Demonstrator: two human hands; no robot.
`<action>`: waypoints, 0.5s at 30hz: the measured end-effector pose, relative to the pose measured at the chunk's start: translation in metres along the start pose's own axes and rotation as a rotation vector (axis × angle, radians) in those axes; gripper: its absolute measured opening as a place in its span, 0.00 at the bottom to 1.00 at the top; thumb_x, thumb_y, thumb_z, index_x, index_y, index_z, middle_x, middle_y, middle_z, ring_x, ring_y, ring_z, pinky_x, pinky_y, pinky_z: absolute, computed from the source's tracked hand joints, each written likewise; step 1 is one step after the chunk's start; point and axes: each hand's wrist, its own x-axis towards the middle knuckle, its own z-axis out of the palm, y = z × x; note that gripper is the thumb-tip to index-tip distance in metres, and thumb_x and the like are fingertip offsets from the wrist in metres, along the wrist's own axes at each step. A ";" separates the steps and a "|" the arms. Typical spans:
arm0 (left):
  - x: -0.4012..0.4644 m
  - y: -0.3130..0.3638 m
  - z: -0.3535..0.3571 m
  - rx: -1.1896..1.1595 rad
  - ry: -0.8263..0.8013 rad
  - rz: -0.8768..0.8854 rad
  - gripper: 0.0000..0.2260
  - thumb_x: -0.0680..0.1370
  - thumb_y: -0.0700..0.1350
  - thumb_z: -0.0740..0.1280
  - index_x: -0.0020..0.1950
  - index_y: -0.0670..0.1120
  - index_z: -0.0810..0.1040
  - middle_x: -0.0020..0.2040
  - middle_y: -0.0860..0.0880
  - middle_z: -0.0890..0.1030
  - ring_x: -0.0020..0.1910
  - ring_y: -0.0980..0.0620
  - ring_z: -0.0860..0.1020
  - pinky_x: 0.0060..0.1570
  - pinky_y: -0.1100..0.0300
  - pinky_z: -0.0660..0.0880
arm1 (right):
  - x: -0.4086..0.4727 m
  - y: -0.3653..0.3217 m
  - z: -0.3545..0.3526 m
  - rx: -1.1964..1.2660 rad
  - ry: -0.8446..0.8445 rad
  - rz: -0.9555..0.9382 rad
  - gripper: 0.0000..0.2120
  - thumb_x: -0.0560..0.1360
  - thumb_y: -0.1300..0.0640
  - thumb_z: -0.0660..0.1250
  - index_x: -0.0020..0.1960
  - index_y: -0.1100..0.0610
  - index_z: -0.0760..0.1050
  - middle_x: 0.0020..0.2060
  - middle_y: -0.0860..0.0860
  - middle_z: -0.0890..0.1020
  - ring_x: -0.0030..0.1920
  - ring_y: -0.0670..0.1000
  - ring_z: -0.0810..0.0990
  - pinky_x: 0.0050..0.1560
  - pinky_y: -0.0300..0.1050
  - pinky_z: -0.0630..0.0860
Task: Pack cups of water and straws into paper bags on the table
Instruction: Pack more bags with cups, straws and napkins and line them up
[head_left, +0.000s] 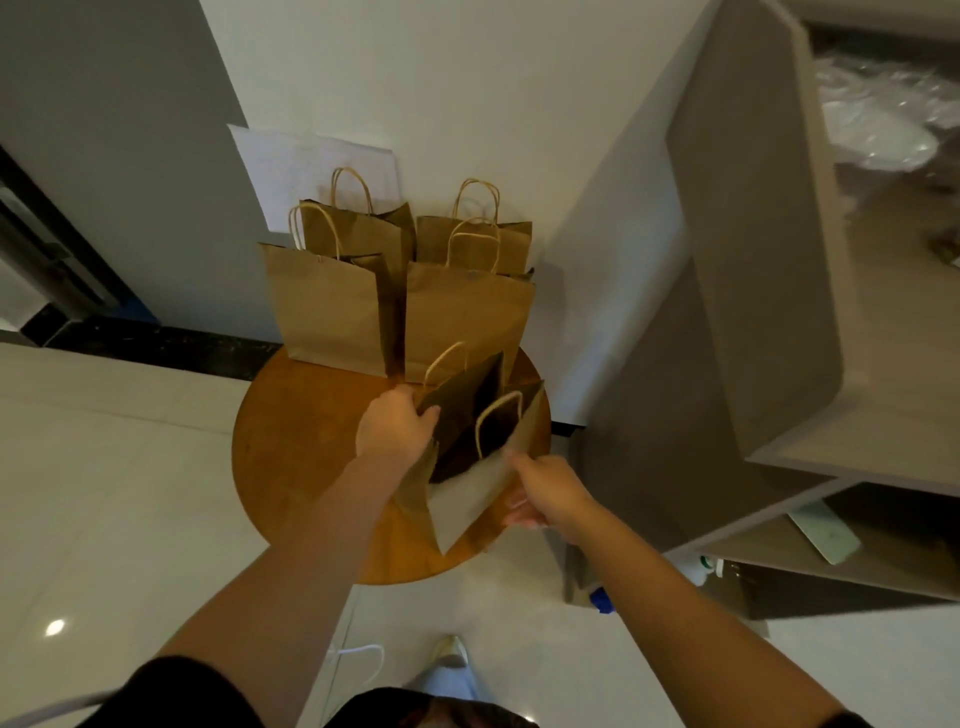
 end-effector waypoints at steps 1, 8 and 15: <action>-0.011 0.002 -0.001 0.049 0.030 0.034 0.08 0.78 0.48 0.64 0.52 0.45 0.75 0.45 0.47 0.78 0.47 0.49 0.78 0.44 0.56 0.77 | -0.008 0.003 -0.003 -0.020 -0.008 -0.029 0.16 0.79 0.43 0.58 0.52 0.57 0.71 0.44 0.57 0.81 0.33 0.51 0.82 0.26 0.36 0.73; -0.107 0.059 -0.002 0.222 0.119 0.199 0.03 0.78 0.44 0.62 0.47 0.46 0.73 0.41 0.49 0.75 0.42 0.50 0.77 0.37 0.59 0.74 | -0.071 0.028 -0.037 -0.296 0.030 -0.256 0.12 0.79 0.52 0.60 0.50 0.60 0.75 0.42 0.57 0.81 0.41 0.53 0.81 0.41 0.42 0.77; -0.178 0.150 -0.018 0.053 0.208 0.471 0.08 0.78 0.44 0.63 0.41 0.43 0.76 0.34 0.48 0.76 0.38 0.48 0.78 0.41 0.53 0.77 | -0.135 0.039 -0.100 -0.374 0.189 -0.419 0.10 0.75 0.56 0.61 0.37 0.58 0.70 0.33 0.56 0.73 0.35 0.55 0.73 0.37 0.47 0.72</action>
